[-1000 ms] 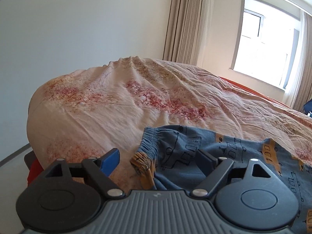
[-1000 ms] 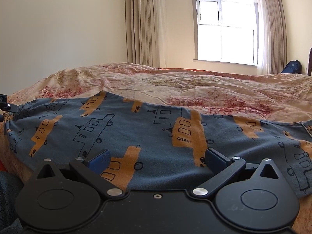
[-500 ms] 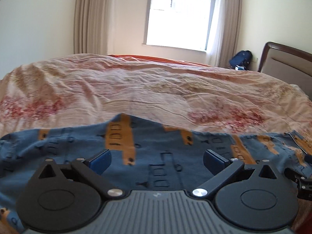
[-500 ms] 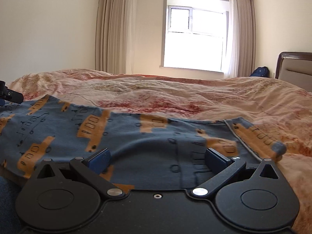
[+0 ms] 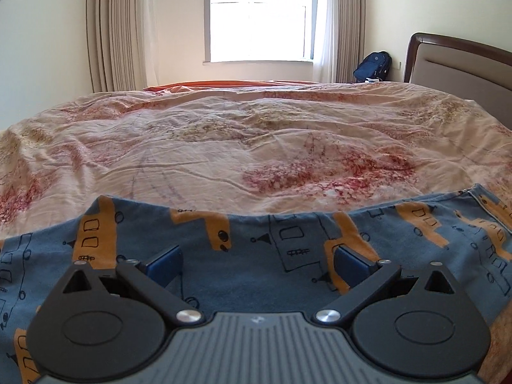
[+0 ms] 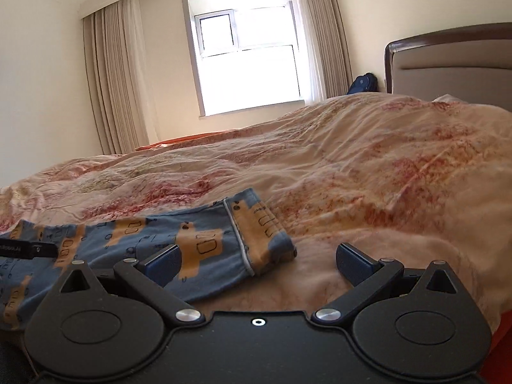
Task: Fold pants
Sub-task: 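Smooth the folded pants with both open grippers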
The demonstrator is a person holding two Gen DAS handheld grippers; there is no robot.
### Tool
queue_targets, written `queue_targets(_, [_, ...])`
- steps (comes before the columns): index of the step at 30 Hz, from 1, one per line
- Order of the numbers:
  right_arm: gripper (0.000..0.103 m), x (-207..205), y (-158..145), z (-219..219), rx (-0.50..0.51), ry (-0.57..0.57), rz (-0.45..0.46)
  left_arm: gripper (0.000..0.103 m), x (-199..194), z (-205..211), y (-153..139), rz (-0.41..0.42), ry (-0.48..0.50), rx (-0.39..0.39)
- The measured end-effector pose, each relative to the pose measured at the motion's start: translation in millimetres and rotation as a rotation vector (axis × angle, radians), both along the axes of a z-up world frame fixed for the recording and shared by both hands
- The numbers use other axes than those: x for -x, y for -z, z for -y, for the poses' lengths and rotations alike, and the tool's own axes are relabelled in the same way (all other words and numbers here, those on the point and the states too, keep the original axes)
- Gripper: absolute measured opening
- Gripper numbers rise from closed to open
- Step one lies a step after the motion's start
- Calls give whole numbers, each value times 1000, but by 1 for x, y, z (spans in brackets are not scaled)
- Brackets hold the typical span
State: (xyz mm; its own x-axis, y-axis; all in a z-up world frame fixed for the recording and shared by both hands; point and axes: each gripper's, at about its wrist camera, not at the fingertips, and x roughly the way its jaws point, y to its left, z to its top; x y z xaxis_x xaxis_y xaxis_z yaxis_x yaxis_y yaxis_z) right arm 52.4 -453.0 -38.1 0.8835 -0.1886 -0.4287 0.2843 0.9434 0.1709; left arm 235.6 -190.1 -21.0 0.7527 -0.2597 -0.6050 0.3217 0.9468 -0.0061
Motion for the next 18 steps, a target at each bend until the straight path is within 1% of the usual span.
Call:
queue_targets(3, [103, 4, 2, -16, 6, -28, -13, 102, 0, 19, -9, -4, 32, 26])
queue_targets(5, [103, 4, -1, -23, -7, -55, -13, 102, 0, 35, -11, -10, 47, 23])
queue_targets(8, [103, 3, -5, -22, -62, -89, -4, 102, -2, 55, -4, -46, 60, 37])
queue_targets(11, [102, 3, -4, -13, -132, -88, -2, 102, -4, 66, 12, -76, 35, 62])
queue_targets(12, [102, 3, -4, -10, -158, -86, 3, 102, -3, 67, 18, -69, 22, 66])
queue_targets(13, [102, 3, -4, -7, -181, -84, 8, 103, -1, 66, 25, -39, 12, 73])
queue_targets(15, [102, 3, -2, -2, -221, -80, 22, 103, 0, 68, 35, -2, 10, 60])
queue_targets(18, [103, -1, 2, 6, -273, -68, 36, 103, -1, 69, 36, 10, 20, 52])
